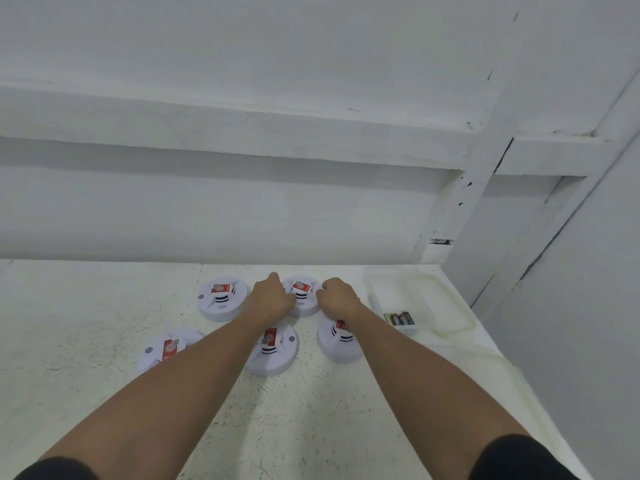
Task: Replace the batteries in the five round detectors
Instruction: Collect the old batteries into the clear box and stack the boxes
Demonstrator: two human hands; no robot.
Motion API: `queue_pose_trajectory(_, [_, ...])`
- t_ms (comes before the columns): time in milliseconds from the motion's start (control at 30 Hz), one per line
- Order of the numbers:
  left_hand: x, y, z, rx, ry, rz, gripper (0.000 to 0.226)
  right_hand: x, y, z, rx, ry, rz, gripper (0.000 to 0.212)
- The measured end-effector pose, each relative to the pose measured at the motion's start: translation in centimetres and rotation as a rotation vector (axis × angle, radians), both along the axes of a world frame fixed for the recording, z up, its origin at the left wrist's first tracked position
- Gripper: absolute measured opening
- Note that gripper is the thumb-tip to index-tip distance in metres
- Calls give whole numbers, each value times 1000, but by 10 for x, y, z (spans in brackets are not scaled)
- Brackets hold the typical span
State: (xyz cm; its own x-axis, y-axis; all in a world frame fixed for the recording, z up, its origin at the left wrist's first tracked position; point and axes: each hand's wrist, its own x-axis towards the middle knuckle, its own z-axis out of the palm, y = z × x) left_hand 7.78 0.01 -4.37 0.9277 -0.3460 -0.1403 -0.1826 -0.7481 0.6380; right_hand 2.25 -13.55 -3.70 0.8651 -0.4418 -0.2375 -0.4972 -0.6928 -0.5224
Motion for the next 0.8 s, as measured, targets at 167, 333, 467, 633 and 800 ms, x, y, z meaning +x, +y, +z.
queue_pose_trajectory(167, [-20,-3,14,-25,-59,30,45,-23,-1,23,80,-159,-4,27])
queue_pose_trajectory(333, [-51,-18,28,-177,-220,-108,30,-63,-16,50,90,-358,-98,28])
queue_pose_trajectory(467, [-89,-52,39,-299,-265,-304,21,-106,-35,61,73,-461,-241,24])
queue_pose_trajectory(633, [-151,-109,50,-321,-276,-528,19,-178,-78,61,34,-507,-424,22])
queue_pose_trajectory(800, [-199,-170,47,-161,-350,-719,21,-250,-127,48,-5,-413,-590,20])
